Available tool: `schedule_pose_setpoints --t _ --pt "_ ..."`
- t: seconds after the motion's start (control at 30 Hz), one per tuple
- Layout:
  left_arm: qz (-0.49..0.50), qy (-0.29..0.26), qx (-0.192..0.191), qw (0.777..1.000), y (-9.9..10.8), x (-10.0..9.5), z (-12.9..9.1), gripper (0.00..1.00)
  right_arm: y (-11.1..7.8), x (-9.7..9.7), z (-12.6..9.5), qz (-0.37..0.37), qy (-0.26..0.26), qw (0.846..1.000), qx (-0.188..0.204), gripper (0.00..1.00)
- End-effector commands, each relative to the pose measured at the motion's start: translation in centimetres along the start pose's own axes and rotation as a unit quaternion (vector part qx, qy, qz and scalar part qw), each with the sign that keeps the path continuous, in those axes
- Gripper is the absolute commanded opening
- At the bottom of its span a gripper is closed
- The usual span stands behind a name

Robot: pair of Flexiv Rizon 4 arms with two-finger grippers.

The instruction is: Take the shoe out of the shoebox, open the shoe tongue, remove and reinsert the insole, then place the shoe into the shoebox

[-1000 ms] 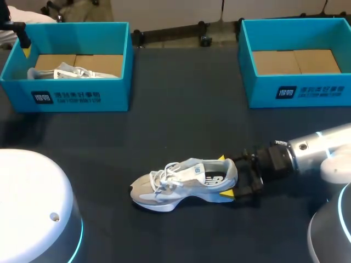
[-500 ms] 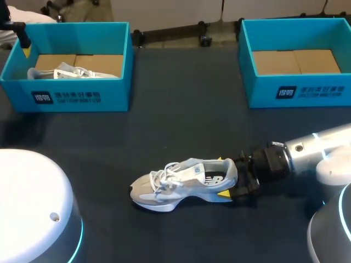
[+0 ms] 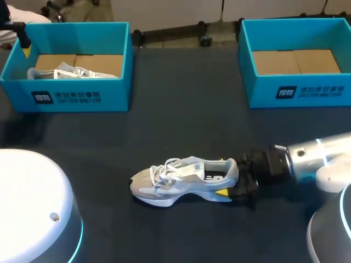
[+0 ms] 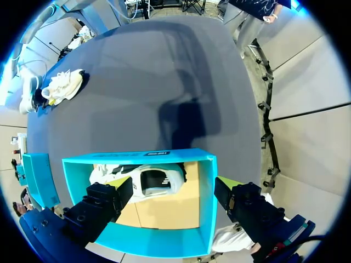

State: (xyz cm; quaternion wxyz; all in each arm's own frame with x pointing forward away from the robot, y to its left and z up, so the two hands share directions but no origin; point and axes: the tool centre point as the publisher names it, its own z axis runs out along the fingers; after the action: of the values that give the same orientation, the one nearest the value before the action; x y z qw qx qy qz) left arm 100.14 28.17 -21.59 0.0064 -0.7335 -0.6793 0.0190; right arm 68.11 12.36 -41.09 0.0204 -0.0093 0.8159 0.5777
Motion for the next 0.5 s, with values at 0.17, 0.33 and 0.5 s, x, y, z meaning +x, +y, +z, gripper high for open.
schedule_pose_setpoints --t 0.17,0.33,0.5 --pt "0.001 0.001 0.000 1.000 -0.04 0.01 -0.07 1.00 0.40 0.55 -0.21 -0.001 -0.021 1.000 0.011 0.00" --pt "0.001 0.001 0.000 1.000 -0.04 0.01 -0.07 1.00 0.40 0.21 0.08 0.000 -0.015 1.000 0.017 0.00" --pt "0.001 0.001 0.000 1.000 -0.04 0.01 -0.07 1.00 0.10 -0.15 0.31 0.003 -0.010 1.000 0.019 0.00"
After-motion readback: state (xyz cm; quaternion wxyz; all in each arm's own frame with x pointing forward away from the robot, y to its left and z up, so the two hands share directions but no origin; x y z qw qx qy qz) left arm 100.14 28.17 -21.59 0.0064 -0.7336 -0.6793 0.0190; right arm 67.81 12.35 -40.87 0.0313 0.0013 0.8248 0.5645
